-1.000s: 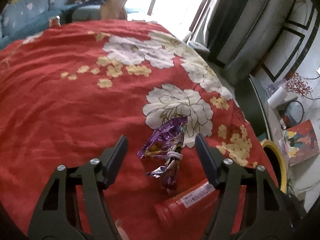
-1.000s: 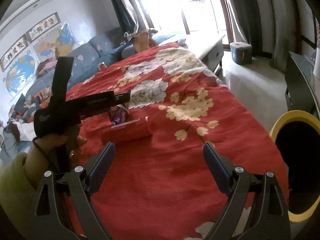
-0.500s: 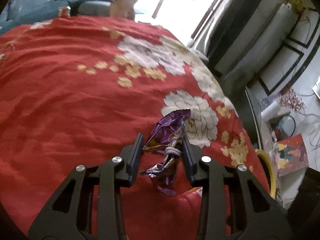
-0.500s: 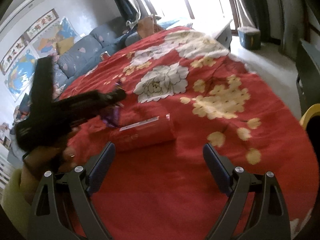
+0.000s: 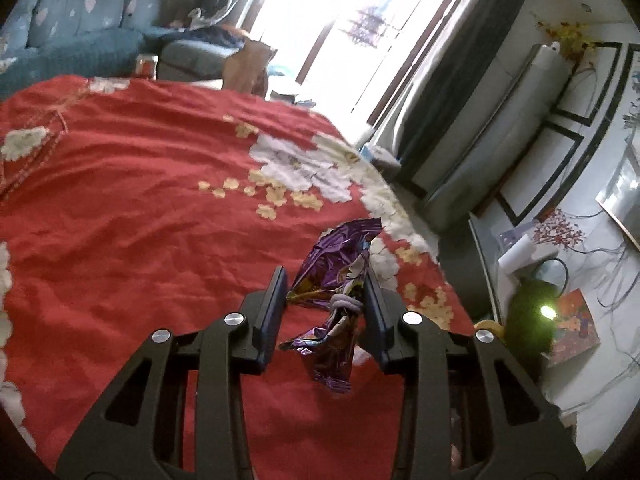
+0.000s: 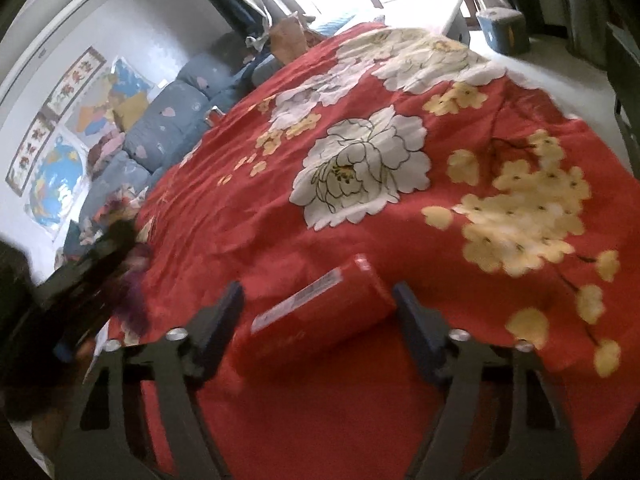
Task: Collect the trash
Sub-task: 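Grasp the purple wrapper with the left tool while the right tool grasps the red can, then carry the purple wrapper and red can over the bin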
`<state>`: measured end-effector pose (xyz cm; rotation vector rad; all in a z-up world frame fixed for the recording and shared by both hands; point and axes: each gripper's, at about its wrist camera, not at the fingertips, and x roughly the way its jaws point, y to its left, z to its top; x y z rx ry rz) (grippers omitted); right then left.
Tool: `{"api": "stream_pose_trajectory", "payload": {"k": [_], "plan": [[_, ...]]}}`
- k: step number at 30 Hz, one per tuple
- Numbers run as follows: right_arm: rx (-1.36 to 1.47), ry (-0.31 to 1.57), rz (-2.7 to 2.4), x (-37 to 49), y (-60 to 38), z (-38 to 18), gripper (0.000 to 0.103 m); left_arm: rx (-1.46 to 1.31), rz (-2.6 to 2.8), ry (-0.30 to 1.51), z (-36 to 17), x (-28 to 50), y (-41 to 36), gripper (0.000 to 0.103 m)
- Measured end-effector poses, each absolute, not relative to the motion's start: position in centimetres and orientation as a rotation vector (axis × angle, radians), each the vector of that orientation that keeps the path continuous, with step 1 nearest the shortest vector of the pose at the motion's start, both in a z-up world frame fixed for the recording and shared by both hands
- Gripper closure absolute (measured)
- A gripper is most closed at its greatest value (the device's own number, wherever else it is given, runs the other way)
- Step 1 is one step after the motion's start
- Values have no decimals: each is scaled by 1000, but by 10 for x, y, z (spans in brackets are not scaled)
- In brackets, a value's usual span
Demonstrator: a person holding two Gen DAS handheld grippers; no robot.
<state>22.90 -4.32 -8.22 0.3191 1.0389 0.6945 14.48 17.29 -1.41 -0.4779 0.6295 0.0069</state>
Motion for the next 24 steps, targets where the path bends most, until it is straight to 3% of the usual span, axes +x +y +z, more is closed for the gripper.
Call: {"api": "stream_pose_trajectory", "payload": {"k": [3, 9, 24], "plan": [[362, 1075, 724, 237, -34, -87, 64, -456, 10, 599, -3, 133, 170, 74], [388, 1056, 778, 228, -40, -77, 67, -432, -17, 576, 12, 122, 160, 74], [303, 738, 639, 204, -151, -9, 69, -338, -150, 581, 19, 129, 92, 74]]}}
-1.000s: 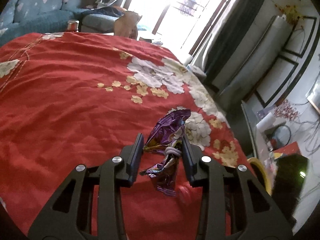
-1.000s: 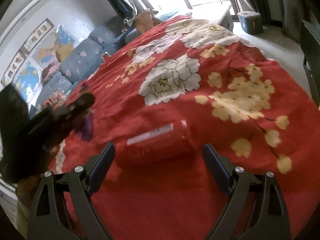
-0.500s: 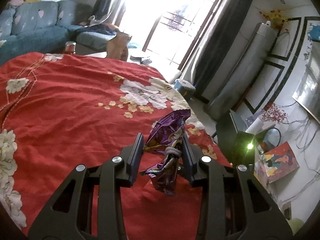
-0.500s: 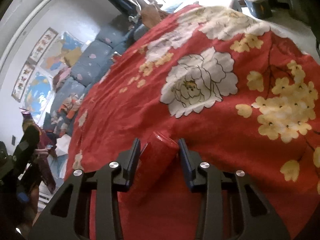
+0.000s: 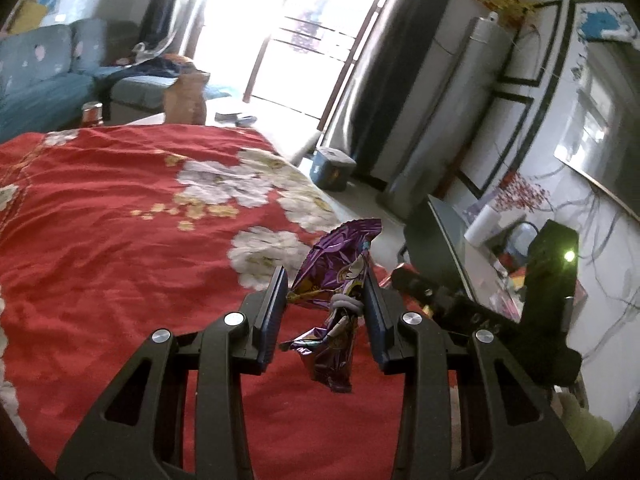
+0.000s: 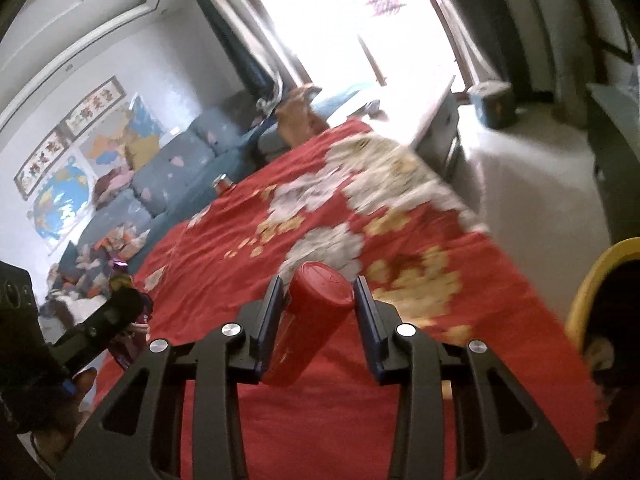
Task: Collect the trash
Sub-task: 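Carry the purple wrapper and red can over the bin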
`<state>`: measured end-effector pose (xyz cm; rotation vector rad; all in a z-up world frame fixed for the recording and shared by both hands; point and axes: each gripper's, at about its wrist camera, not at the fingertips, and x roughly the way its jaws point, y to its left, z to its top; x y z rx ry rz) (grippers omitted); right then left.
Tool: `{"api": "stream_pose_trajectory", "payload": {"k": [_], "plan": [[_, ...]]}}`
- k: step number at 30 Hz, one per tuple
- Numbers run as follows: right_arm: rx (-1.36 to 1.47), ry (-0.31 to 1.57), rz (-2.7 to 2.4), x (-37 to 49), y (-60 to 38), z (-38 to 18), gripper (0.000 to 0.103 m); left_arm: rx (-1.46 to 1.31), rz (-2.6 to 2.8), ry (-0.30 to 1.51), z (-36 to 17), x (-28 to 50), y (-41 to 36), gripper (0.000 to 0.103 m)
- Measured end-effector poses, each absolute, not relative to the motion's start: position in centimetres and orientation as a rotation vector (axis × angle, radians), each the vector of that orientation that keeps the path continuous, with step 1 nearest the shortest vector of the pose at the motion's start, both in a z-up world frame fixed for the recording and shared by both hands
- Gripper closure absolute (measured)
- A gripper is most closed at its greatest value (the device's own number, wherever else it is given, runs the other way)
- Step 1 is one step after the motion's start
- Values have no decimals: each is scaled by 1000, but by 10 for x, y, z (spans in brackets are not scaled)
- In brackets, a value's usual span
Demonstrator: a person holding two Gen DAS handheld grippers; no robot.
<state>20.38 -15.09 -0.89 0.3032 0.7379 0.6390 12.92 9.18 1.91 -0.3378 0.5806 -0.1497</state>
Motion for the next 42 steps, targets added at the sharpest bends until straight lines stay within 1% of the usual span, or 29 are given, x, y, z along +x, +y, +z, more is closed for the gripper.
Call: {"api": "stream_pose_trajectory", "payload": {"k": [8, 22, 42], "plan": [[329, 657, 536, 191, -209, 5, 69, -279, -218, 592, 20, 136, 49, 74], [370, 575, 388, 175, -293, 10, 69, -189, -317, 608, 25, 136, -15, 74], [402, 541, 170, 170, -396, -13, 70, -84, -458, 662, 12, 149, -110, 73]]}}
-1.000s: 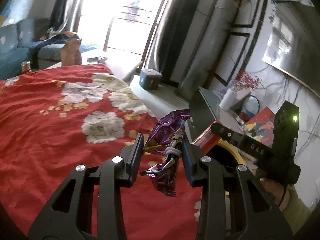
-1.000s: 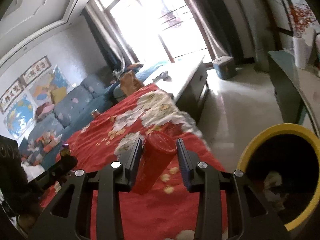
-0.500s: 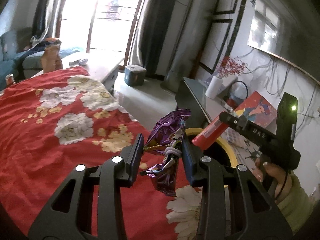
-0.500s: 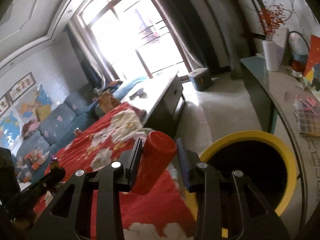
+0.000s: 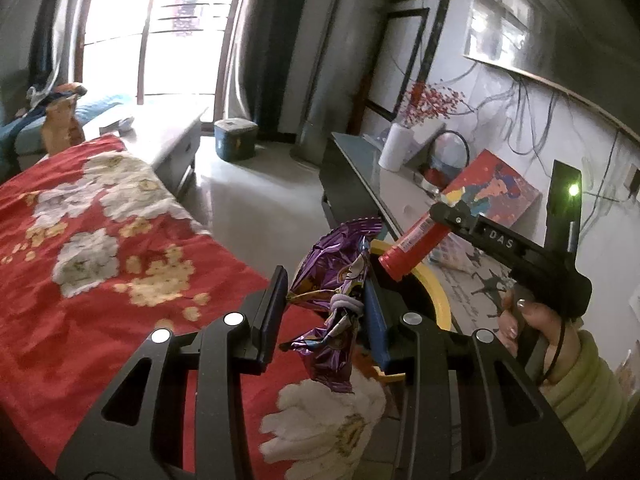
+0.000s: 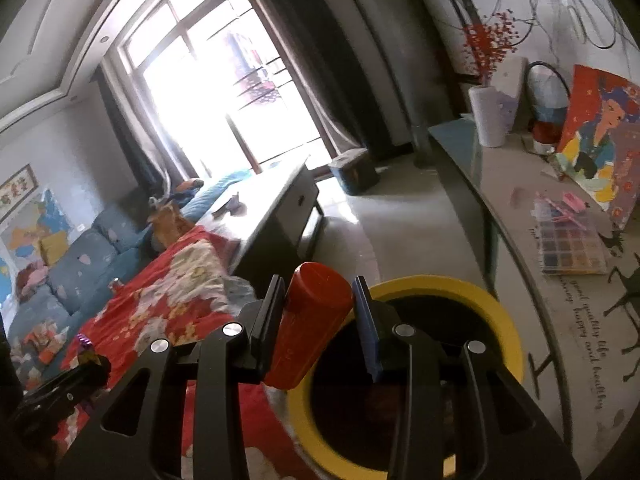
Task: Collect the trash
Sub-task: 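Carry the purple wrapper and red can over the bin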
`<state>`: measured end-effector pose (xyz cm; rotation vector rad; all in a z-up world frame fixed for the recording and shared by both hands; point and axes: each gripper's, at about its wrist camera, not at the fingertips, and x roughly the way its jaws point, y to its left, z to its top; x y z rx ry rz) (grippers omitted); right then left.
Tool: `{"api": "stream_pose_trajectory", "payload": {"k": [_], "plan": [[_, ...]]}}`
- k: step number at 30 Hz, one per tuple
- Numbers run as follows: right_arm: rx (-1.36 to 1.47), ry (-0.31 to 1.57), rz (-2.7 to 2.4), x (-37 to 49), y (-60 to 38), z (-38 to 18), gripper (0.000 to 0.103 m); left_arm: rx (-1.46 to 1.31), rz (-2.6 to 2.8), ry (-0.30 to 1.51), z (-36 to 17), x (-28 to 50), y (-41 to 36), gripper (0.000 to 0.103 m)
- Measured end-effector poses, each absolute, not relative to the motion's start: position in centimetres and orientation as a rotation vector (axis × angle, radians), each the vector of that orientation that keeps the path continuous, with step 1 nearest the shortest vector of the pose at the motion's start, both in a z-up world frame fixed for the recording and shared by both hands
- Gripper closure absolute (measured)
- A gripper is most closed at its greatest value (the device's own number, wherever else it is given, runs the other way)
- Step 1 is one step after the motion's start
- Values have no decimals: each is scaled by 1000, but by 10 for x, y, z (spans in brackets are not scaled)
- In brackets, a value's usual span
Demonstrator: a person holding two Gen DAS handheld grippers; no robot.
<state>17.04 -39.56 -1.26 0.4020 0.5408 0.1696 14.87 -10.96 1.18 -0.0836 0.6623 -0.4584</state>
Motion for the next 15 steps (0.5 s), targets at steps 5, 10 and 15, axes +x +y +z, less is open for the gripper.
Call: {"api": "stream_pose_trajectory", "payload": {"k": [5, 10, 15], "plan": [[406, 534, 132, 168, -413, -17, 70, -55, -493, 676, 7, 155, -136, 73], [414, 533, 88, 168, -431, -21, 70, -24, -529, 683, 1, 163, -161, 73], [436, 535, 55, 170, -446, -26, 70, 11, -549, 703, -9, 173, -186, 72]]}}
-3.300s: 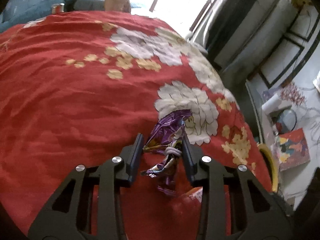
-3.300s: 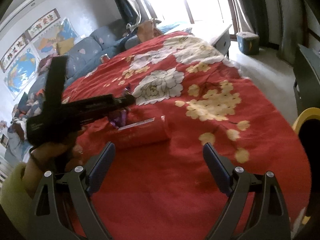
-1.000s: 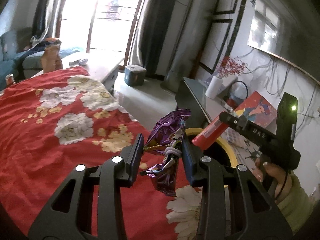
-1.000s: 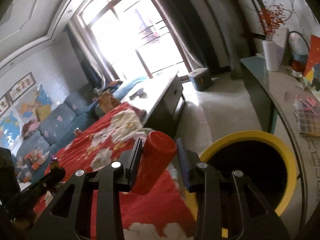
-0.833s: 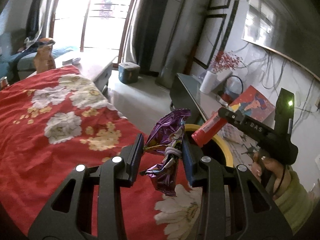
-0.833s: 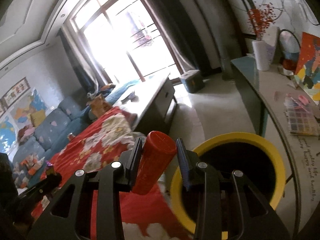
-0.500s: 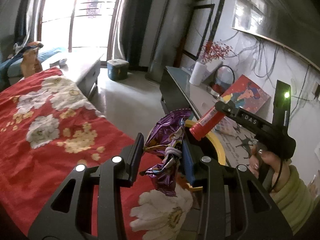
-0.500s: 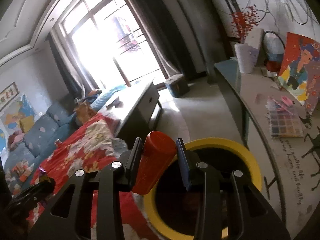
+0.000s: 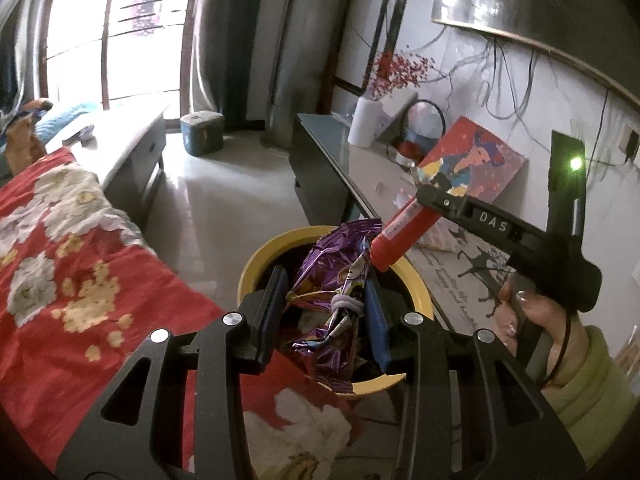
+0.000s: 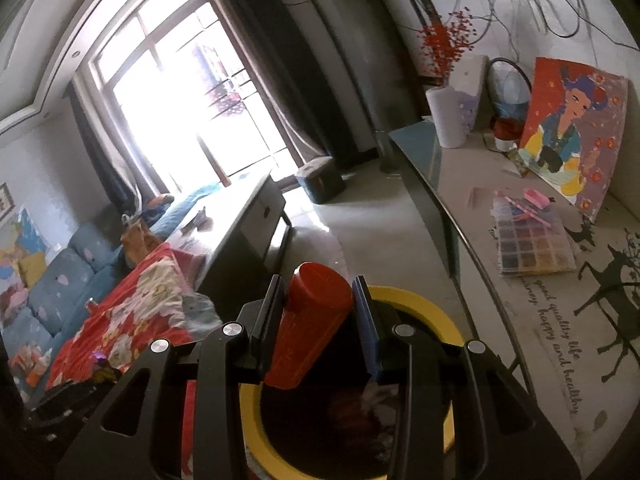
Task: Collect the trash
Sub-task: 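Carry the purple wrapper and red can over the bin, then open both tools to drop the wrapper and can into the bin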
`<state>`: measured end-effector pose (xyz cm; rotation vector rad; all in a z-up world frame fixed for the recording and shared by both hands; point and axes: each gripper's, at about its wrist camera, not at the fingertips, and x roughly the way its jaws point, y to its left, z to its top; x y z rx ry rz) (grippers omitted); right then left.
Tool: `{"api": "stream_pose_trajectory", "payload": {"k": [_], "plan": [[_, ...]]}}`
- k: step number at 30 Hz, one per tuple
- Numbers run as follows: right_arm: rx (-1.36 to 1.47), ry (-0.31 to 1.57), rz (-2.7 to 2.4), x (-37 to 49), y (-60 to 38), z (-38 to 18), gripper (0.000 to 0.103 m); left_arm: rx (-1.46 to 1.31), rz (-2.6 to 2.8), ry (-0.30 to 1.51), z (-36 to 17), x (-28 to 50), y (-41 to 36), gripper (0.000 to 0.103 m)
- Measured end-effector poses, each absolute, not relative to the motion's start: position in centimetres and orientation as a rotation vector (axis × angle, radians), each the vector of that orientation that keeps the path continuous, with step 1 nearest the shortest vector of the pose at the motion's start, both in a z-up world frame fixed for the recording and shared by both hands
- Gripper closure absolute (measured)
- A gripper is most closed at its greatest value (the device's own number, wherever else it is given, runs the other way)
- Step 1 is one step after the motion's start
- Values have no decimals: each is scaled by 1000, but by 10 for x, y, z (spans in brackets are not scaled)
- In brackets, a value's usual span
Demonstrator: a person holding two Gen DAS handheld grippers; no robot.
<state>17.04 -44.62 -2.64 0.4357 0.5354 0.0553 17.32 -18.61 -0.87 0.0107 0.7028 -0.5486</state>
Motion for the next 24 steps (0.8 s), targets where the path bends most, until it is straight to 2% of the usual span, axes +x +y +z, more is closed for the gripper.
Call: {"api": "stream_pose_trajectory", "payload": {"k": [24], "plan": [[507, 587, 32, 180, -474, -60, 68, 87, -612, 831, -59, 200, -241, 70]]}}
